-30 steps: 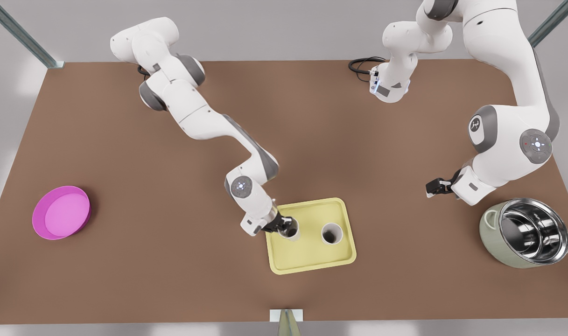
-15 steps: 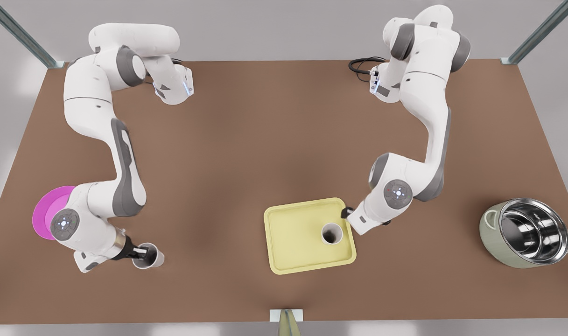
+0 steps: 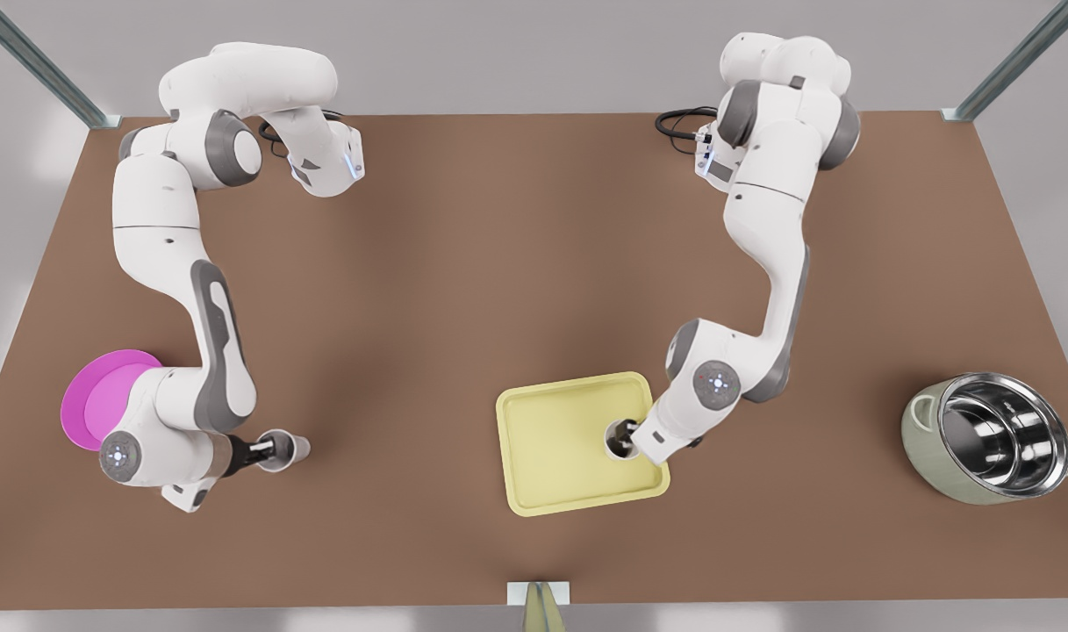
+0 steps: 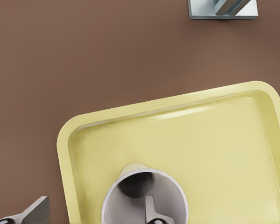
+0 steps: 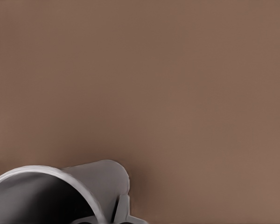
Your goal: Use the left arm to pick up the white IKEA cup from the tray and place it on the middle-left position; use the right arm to pick up the white IKEA cup from the tray and place it on the middle-right position
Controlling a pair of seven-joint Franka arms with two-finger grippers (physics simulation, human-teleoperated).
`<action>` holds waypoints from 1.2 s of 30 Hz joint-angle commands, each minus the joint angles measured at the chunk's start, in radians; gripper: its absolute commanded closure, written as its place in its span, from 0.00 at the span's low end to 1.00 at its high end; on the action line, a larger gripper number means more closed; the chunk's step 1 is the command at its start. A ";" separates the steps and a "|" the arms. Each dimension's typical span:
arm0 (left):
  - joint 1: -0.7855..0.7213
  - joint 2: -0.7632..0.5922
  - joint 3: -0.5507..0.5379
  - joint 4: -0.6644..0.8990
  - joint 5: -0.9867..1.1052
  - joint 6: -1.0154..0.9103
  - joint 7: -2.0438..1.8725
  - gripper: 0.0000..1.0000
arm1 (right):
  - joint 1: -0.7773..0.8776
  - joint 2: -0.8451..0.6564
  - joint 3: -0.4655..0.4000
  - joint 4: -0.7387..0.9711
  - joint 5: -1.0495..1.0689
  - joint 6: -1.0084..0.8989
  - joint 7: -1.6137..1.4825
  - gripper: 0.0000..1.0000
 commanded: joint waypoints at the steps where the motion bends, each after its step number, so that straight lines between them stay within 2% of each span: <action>1: 0.000 0.010 0.000 -0.004 0.004 0.048 -0.073 0.00 | 0.000 -0.002 0.001 0.000 0.084 -0.039 -0.388 1.00; 4: -0.002 0.013 0.000 -0.018 0.008 0.047 -0.072 0.00 | 0.000 -0.002 0.001 0.000 0.124 -0.020 -0.414 1.00; 6: -0.002 0.019 0.000 -0.030 0.007 0.047 -0.072 0.00 | 0.003 0.000 0.001 0.000 0.124 0.105 -0.532 1.00; 7: -0.005 0.024 0.000 -0.030 0.007 0.047 -0.075 0.00 | 0.004 0.000 -0.001 0.000 0.115 0.107 -0.534 1.00; 8: -0.008 0.027 0.000 -0.030 0.002 0.047 -0.079 0.03 | 0.006 0.000 -0.001 0.000 0.113 0.107 -0.534 1.00; 11: -0.008 0.024 -0.002 -0.027 -0.004 0.037 -0.084 0.35 | 0.006 -0.002 -0.001 0.000 0.113 0.107 -0.535 0.89; 12: -0.008 0.021 -0.002 -0.025 -0.006 0.033 -0.086 0.40 | 0.007 -0.002 0.001 0.000 0.111 0.107 -0.537 0.75; 13: -0.008 0.017 0.000 -0.022 -0.010 0.030 -0.092 0.50 | 0.007 -0.002 0.001 0.000 0.111 0.107 -0.537 0.69; 15: -0.010 0.017 -0.002 -0.019 -0.021 0.030 -0.098 0.60 | 0.007 -0.002 0.001 0.000 0.111 0.107 -0.538 0.69; 17: -0.010 0.019 -0.002 -0.019 -0.022 0.030 -0.106 0.76 | 0.007 -0.002 0.001 0.000 0.111 0.107 -0.537 0.68; 18: -0.016 0.019 0.000 -0.019 -0.022 0.030 -0.115 0.79 | 0.007 -0.002 0.001 0.000 0.113 0.107 -0.532 0.62; 19: -0.014 0.019 -0.002 -0.019 -0.021 0.030 -0.115 0.80 | 0.007 -0.002 0.001 0.000 0.113 0.107 -0.532 0.52; 20: -0.014 0.017 0.000 -0.019 -0.019 0.030 -0.115 0.83 | 0.007 -0.002 -0.001 0.000 0.113 0.107 -0.532 0.32; 21: -0.014 0.013 0.001 -0.019 -0.004 0.030 -0.110 0.83 | 0.007 -0.002 -0.001 0.000 0.115 0.107 -0.532 0.00; 25: 0.041 -0.056 0.034 -0.018 -0.007 -0.136 0.028 0.82 | 0.007 -0.009 0.001 0.003 0.115 0.098 -0.532 0.00; 27: 0.122 -0.082 0.028 -0.018 -0.021 -0.141 0.124 0.82 | 0.007 -0.052 0.001 0.003 0.111 0.026 -0.523 0.00; 29: 0.197 -0.090 0.020 -0.018 -0.036 -0.170 0.210 0.82 | 0.012 -0.141 0.004 0.006 -0.010 -0.057 -0.351 0.00; 32: 0.260 -0.058 0.028 -0.019 -0.033 -0.156 0.264 0.82 | 0.023 -0.253 0.004 0.010 -0.177 -0.145 0.087 0.00; 34: 0.286 -0.035 0.028 -0.019 -0.035 -0.122 0.286 0.82 | 0.018 -0.302 0.001 0.010 -0.165 -0.180 0.204 0.00; 35: 0.291 -0.022 0.028 -0.021 -0.035 -0.113 0.287 0.82 | 0.023 -0.377 0.008 -0.002 -0.168 -0.304 0.264 0.00; 36: 0.293 -0.021 0.028 -0.021 -0.036 -0.113 0.289 0.82 | 0.024 -0.494 0.010 -0.140 -0.168 -0.290 0.293 0.00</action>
